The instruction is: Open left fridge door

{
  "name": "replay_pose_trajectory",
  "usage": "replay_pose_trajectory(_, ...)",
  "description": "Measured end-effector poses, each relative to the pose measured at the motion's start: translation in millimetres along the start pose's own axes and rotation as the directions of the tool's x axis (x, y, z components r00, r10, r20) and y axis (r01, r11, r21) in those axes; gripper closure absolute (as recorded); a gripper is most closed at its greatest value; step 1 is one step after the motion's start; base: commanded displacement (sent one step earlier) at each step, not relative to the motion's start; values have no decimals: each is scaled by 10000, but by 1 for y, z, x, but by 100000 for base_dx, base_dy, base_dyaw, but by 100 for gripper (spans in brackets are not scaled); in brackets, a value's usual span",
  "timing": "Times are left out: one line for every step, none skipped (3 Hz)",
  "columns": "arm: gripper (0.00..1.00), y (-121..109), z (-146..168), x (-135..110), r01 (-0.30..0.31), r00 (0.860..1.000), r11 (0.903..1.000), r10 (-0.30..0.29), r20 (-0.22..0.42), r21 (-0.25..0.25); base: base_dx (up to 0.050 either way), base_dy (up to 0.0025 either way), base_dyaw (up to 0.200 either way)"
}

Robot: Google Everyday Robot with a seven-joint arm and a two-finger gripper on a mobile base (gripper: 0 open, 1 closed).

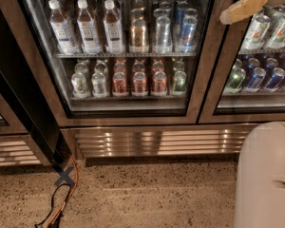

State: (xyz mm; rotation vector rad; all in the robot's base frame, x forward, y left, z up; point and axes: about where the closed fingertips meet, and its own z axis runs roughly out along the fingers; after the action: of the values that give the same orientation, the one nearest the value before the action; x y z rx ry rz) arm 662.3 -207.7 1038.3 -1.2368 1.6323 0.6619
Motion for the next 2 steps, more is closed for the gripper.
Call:
replay_pose_trajectory(19,0,0,-1,0,10000,10000,0,2,6,0,0,0)
replay_pose_trajectory(42,0,0,-1,0,10000,10000,0,4,11,0,0,0)
